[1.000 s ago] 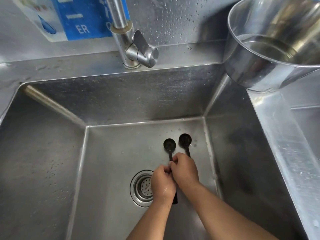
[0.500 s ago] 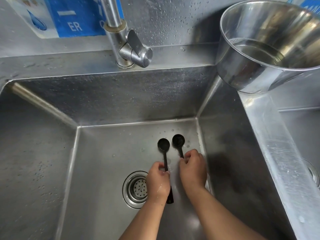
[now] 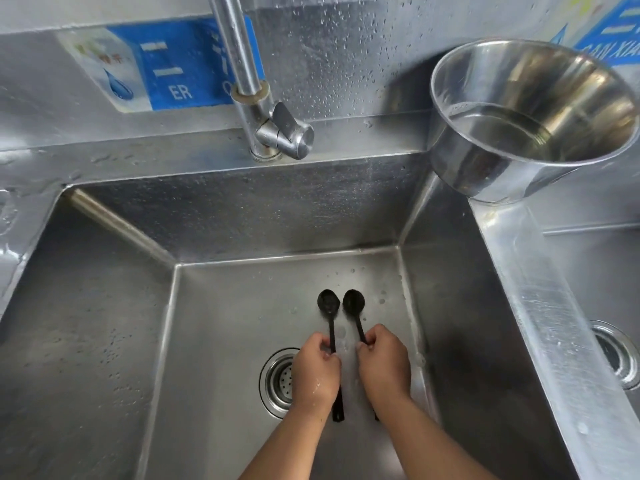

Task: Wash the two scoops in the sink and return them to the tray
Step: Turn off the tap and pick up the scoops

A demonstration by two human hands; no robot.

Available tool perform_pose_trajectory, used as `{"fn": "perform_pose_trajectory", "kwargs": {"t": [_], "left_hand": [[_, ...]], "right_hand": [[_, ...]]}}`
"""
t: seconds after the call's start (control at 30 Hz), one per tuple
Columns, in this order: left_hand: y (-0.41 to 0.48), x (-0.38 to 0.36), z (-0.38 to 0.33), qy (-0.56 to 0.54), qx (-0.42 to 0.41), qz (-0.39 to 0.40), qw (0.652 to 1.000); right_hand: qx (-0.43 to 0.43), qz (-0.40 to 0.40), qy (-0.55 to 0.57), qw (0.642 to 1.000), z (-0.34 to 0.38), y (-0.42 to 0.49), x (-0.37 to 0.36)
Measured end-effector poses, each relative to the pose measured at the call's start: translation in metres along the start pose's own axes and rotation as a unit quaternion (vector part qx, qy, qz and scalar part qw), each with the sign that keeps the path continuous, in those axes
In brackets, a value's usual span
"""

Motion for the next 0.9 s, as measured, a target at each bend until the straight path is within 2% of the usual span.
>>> {"fn": "perform_pose_trajectory", "kwargs": {"t": [0.17,0.3,0.4,0.53,0.6,0.77,0.9], "left_hand": [[-0.032,0.048,-0.024,0.136,-0.035,-0.039,0.989],[-0.080,0.094,-0.052,0.201,-0.062,-0.053,0.976],[-0.119,0.128,-0.069,0.212,-0.090,-0.061,0.971],[-0.172,0.173,-0.082,0.236,-0.074,-0.092,0.965],[-0.197,0.191,-0.085,0.222,-0.073,-0.101,0.967],[-0.248,0.228,-0.082,0.083,-0.046,-0.072,0.993],[-0.272,0.253,-0.072,0.006,-0.067,-0.044,0.997]], "right_hand": [[0.017,-0.007,-0.051,0.999,0.016,-0.037,0.037],[0.051,-0.011,-0.010,0.999,0.039,-0.081,0.080],[0.077,-0.016,-0.033,0.996,0.059,-0.114,0.114],[0.116,-0.029,-0.034,0.992,0.083,-0.161,0.146],[0.123,-0.032,-0.014,0.992,0.092,-0.185,0.157],[0.107,-0.033,0.037,0.993,0.109,-0.244,0.180],[0.062,0.013,0.121,0.991,0.116,-0.283,0.172]]}}
Point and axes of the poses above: each hand's wrist, its own y-axis towards the middle knuckle, its own x-axis out of the back of the hand, z = x × y, the point moved 9 cm from there along y, towards the middle knuckle, and after that the axes turned 2 degrees about x, right-handed, at the moved point
